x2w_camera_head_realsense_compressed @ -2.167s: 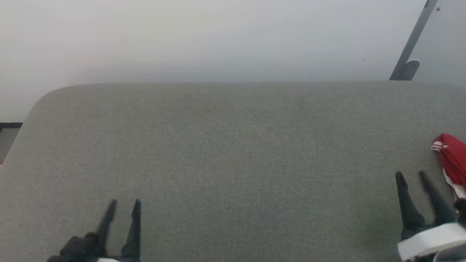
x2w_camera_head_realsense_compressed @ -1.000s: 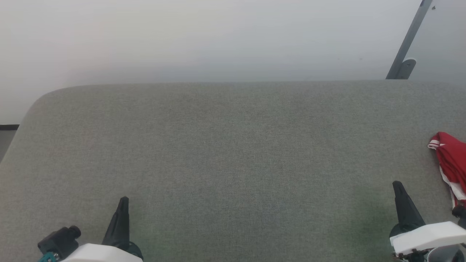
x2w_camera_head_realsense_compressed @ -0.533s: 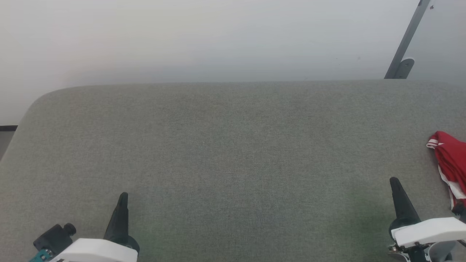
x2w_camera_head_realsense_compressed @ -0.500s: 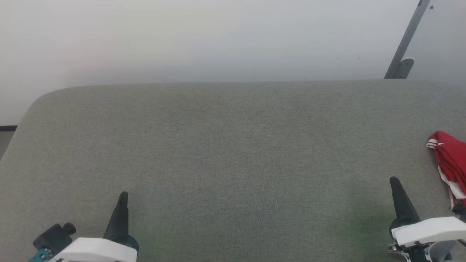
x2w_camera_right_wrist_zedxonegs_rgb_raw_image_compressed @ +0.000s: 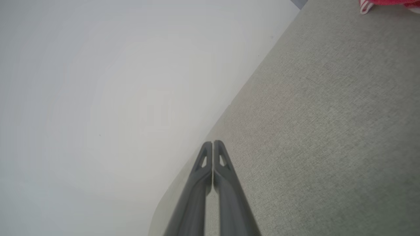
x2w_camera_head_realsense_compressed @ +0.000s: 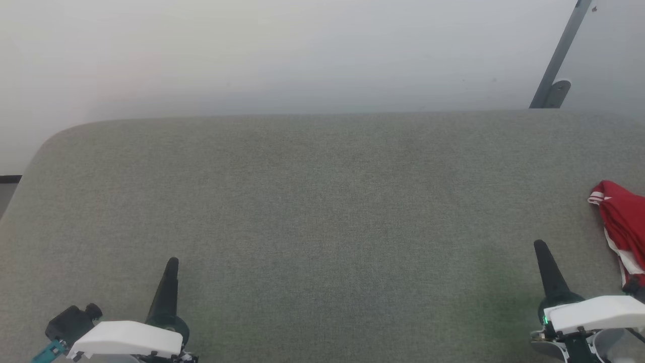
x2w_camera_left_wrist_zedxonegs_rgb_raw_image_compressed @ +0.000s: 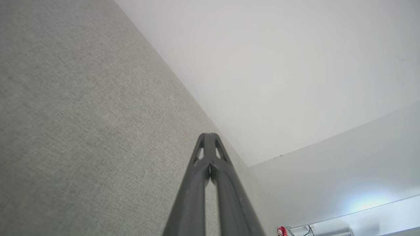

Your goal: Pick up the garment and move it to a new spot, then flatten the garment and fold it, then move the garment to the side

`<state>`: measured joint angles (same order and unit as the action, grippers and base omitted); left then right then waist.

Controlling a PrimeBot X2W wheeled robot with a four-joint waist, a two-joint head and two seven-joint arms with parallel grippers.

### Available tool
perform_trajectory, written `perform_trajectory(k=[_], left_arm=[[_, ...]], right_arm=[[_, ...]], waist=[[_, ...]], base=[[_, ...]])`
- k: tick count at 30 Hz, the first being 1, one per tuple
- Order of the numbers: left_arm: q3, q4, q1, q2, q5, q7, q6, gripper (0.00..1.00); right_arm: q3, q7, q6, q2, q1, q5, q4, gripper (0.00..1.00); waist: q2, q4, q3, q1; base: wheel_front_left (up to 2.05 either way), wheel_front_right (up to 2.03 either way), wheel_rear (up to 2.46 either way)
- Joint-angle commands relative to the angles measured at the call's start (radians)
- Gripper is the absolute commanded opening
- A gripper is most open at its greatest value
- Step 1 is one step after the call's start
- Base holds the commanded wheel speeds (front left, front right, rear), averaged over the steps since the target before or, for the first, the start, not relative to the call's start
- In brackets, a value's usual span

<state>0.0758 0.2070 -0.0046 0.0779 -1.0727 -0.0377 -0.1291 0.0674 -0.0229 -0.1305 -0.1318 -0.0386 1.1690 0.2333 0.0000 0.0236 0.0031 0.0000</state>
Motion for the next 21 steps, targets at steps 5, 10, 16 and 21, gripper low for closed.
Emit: perform_trajectory(k=[5,10,16,21], left_arm=[[0.009,-0.001,-0.033,-0.002,-0.072,0.019,-0.001,0.00],[0.010,0.002,-0.037,-0.004,-0.111,0.029,-0.002,0.00],[0.013,0.007,-0.049,-0.006,-0.169,0.045,-0.002,0.00],[0.015,0.010,-0.055,-0.007,-0.217,0.057,-0.002,0.00]], right_arm=[[0.010,0.018,-0.001,0.006,-0.026,0.058,-0.004,0.00],[0.013,0.028,-0.001,0.013,-0.032,0.090,-0.003,0.00],[0.018,0.044,-0.001,0.022,-0.037,0.138,-0.001,0.00],[0.021,0.055,-0.001,0.029,-0.040,0.174,0.001,0.00]], waist=[[0.0000,-0.002,0.000,0.0000],[0.0000,-0.003,0.000,0.0000],[0.0000,-0.005,0.000,0.0000],[0.0000,-0.007,0.000,0.0000]], base=[[0.00,0.00,0.00],[0.00,0.00,0.00],[0.00,0.00,0.00],[0.00,0.00,0.00]])
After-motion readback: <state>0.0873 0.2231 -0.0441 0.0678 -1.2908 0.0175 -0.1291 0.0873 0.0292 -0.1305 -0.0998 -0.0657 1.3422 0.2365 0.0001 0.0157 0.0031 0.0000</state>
